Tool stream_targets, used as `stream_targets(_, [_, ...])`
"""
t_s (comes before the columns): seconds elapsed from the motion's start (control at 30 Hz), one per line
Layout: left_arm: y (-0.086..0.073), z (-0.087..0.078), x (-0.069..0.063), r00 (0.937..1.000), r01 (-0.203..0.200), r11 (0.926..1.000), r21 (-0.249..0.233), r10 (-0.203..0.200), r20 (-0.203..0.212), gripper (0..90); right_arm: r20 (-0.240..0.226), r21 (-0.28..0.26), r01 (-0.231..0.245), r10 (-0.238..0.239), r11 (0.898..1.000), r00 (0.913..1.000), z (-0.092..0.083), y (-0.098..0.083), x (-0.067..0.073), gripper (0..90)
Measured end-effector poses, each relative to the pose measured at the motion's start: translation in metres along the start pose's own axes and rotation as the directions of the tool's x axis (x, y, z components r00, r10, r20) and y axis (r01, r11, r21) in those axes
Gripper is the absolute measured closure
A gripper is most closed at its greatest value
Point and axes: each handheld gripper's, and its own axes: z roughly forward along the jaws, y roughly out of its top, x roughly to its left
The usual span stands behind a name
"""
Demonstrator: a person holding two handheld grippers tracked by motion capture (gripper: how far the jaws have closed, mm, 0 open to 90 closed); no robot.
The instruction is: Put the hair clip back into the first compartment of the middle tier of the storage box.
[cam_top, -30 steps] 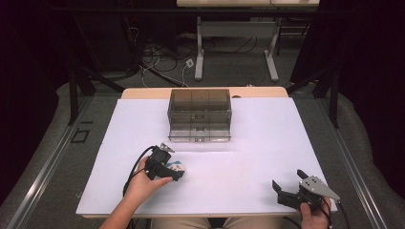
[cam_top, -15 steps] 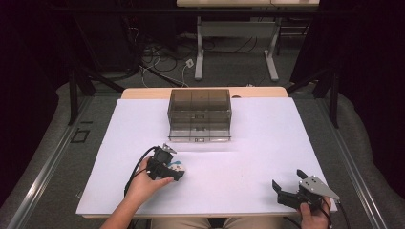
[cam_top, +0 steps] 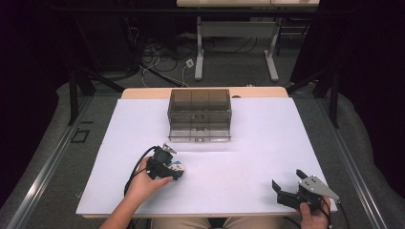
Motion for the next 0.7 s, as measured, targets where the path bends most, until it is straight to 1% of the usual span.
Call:
stream_targets(0.27, [0.0009, -0.0016, -0.0007, 0.9998, -0.007, 0.9999, -0.011, 0.007, -0.021, 37.2, -0.001, -0.003, -0.002, 0.002, 1.0, 1.0, 0.0007, -0.0002, 0.0001, 2.5])
stream_targets(0.57, [0.0021, -0.0034, -0.0005, 0.9997, -0.013, 0.9998, -0.014, 0.013, -0.02, 37.7, -0.006, -0.006, -0.005, 0.005, 1.0, 1.0, 0.0011, -0.0003, -0.0001, 2.5])
stream_targets(0.6, [0.0023, -0.0038, -0.0009, 0.9997, -0.01, 0.9998, -0.016, 0.009, -0.023, 37.7, -0.006, -0.007, -0.006, 0.006, 1.0, 1.0, 0.0011, -0.0003, 0.0, 2.6])
stream_targets(0.7, [0.0043, -0.0058, 0.0004, 0.9993, -0.021, 0.9996, -0.02, 0.02, -0.032, 37.7, 0.002, -0.003, -0.003, 0.003, 1.0, 1.0, 0.0007, -0.0001, 0.0003, 2.5])
